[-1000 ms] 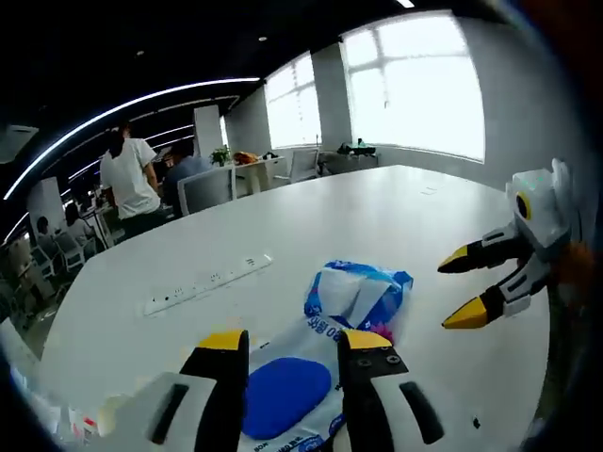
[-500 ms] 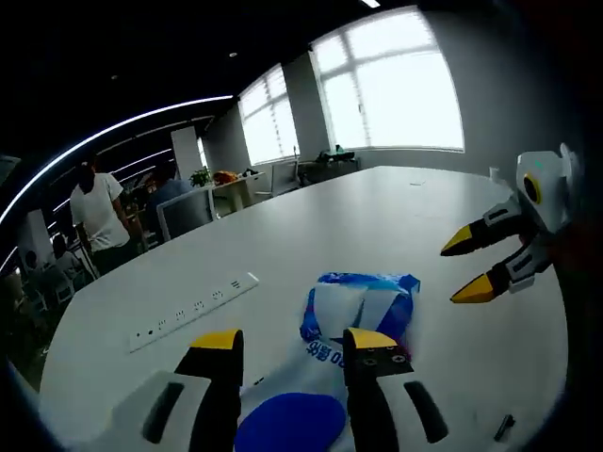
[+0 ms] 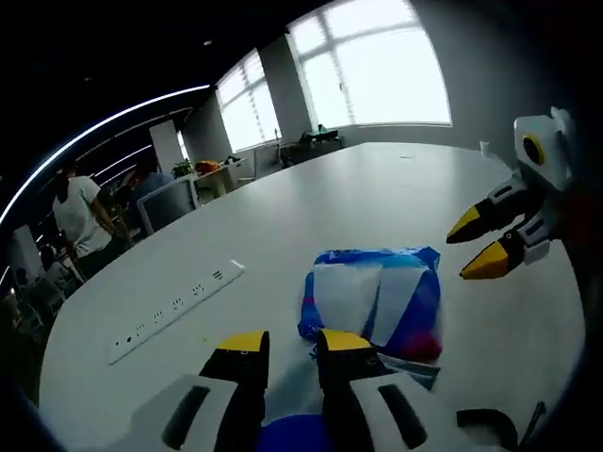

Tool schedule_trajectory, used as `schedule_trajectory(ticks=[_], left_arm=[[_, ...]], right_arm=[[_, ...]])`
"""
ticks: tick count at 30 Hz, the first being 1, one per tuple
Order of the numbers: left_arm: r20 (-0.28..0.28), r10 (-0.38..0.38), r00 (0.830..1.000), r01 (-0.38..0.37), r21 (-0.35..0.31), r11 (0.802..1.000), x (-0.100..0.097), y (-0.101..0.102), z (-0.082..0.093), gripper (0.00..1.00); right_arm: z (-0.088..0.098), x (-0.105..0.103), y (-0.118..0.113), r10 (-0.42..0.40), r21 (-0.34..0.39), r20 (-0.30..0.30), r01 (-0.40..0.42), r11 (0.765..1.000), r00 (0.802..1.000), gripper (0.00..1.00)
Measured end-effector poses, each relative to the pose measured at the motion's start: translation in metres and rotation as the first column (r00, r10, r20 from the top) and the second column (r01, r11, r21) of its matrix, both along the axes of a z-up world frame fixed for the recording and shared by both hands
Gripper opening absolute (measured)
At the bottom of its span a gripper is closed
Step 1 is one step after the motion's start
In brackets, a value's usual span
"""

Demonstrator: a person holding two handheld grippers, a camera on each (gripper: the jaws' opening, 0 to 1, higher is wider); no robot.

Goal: Arrange the tabletop items into an orderly group along one side of the table until the central work area is clear of visible clutter.

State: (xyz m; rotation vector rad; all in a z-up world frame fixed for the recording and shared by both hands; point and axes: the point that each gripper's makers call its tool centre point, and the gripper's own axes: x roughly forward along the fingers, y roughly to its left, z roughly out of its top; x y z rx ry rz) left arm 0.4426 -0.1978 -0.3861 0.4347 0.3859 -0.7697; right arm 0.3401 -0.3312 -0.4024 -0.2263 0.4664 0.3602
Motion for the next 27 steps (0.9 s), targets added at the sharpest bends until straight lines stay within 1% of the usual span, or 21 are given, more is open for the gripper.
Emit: schedule_trajectory(ticks=[3,6,8,11,14,16,18,20,22,24,27], left_arm=[[-0.011,-0.007,1.000,0.007,0.013,1.000,0.006,-0.006,-0.008,0.19],[0.007,-0.001,1.000,0.001,0.037,0.999,0.013,-0.008,-0.010,0.19],[0.005,-0.001,1.000,0.001,0.032,0.999,0.016,-0.011,-0.011,0.19],[0.006,-0.003,1.000,0.003,0.044,0.999,0.019,-0.013,-0.011,0.19],[-0.001,-0.027,1.000,0.027,0.064,0.998,0.020,-0.017,-0.013,0.19],[-0.018,-0.076,0.997,0.077,0.083,0.994,0.019,-0.021,-0.016,0.18],[-0.038,-0.097,0.995,0.101,0.126,0.987,0.020,-0.021,-0.022,0.18],[-0.050,-0.122,0.991,0.128,0.146,0.981,0.019,-0.024,-0.026,0.18],[-0.046,-0.127,0.991,0.132,0.142,0.981,0.021,-0.026,-0.027,0.18],[-0.060,-0.134,0.989,0.141,0.126,0.982,0.021,-0.029,-0.030,0.18],[-0.078,-0.160,0.984,0.167,0.099,0.981,0.019,-0.036,-0.032,0.14]], right_arm=[[0.001,0.004,-0.003,0.004,-0.005,0.002,-0.004,1.000,1.000,0.25],[0.000,0.008,-0.004,0.015,-0.025,0.011,-0.014,1.000,1.000,0.25],[-0.002,0.010,-0.004,0.021,-0.030,0.015,-0.020,0.999,1.000,0.25],[-0.003,0.012,-0.001,0.030,-0.008,0.011,-0.030,1.000,0.999,0.24],[-0.004,0.015,0.000,0.038,-0.027,0.020,-0.038,0.999,0.999,0.22],[-0.004,0.015,0.000,0.045,-0.039,0.023,-0.044,0.998,0.999,0.21],[-0.005,0.015,0.003,0.054,-0.025,0.021,-0.054,0.998,0.998,0.21],[-0.005,0.015,0.005,0.061,-0.019,0.023,-0.060,0.998,0.998,0.21],[-0.007,0.016,0.005,0.065,-0.042,0.023,-0.064,0.997,0.998,0.21],[-0.008,0.016,0.005,0.068,-0.064,0.026,-0.067,0.996,0.997,0.21],[-0.010,0.017,0.004,0.068,-0.066,0.023,-0.066,0.996,0.997,0.19]])
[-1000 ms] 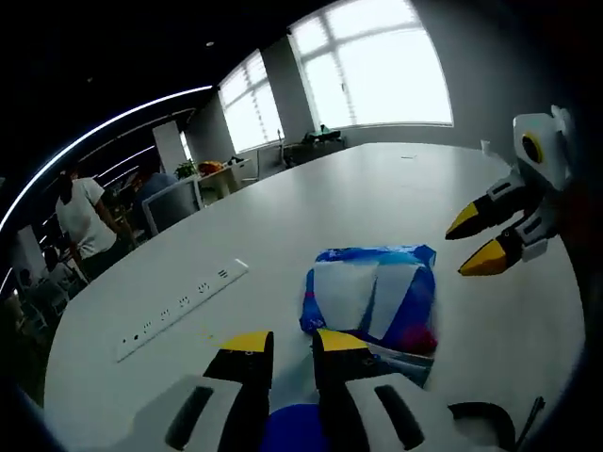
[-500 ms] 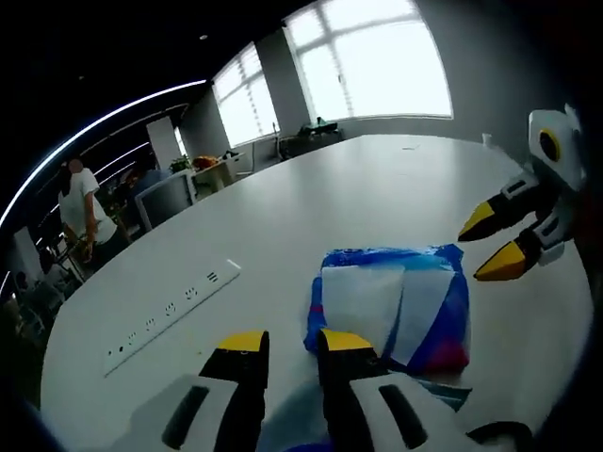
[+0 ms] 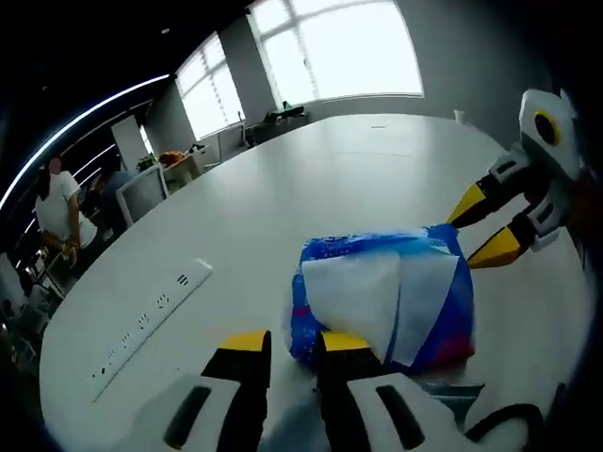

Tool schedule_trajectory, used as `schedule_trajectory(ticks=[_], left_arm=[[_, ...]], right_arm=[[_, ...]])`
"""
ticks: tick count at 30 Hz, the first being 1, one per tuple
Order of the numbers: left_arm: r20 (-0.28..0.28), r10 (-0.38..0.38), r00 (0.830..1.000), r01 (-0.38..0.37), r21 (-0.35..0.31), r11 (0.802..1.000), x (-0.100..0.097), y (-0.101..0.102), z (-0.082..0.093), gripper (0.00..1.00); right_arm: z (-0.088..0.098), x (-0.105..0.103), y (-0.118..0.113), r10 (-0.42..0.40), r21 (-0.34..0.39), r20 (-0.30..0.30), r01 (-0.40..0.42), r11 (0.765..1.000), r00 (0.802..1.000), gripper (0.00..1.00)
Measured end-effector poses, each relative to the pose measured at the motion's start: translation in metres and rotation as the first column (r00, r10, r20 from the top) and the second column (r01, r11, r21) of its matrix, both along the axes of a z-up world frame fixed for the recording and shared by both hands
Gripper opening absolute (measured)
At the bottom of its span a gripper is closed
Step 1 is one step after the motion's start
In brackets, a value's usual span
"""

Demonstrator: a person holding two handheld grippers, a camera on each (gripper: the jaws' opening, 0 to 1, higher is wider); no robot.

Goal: Arrange the tabletop items into an orderly group along one side of the table until the central work area is clear of visible clutter.

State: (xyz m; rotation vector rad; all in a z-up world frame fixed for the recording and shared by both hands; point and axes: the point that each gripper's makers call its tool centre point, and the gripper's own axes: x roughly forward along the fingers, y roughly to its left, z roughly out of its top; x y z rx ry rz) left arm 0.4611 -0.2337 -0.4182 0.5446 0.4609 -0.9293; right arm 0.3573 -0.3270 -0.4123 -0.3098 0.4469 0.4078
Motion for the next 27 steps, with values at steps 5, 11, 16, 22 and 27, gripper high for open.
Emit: schedule_trajectory(ticks=[5,11,16,22,27], left_arm=[[-0.007,-0.011,1.000,0.011,0.002,1.000,-0.0005,-0.0010,-0.0017,0.05],[0.009,0.014,1.000,-0.014,0.009,1.000,0.0056,0.0014,-0.0027,0.00],[0.046,0.011,0.999,-0.013,0.037,0.999,0.0056,-0.0010,-0.0036,0.00],[0.044,0.008,0.999,-0.010,0.047,0.999,0.0041,-0.0020,-0.0035,0.00],[0.048,0.007,0.999,-0.009,0.052,0.999,0.0039,-0.0022,-0.0033,0.00]], right_arm=[[-0.0024,0.0040,0.0000,-0.011,0.032,-0.004,0.012,0.999,1.000,0.12],[-0.0052,0.0051,-0.0022,-0.027,0.042,-0.014,0.028,0.999,1.000,0.05],[-0.0073,0.0055,-0.0040,-0.051,0.062,-0.027,0.052,0.997,0.998,0.00],[-0.0079,0.0050,-0.0055,-0.067,0.093,-0.041,0.071,0.993,0.997,0.00],[-0.0079,0.0050,-0.0062,-0.068,0.094,-0.039,0.071,0.993,0.997,0.00]])
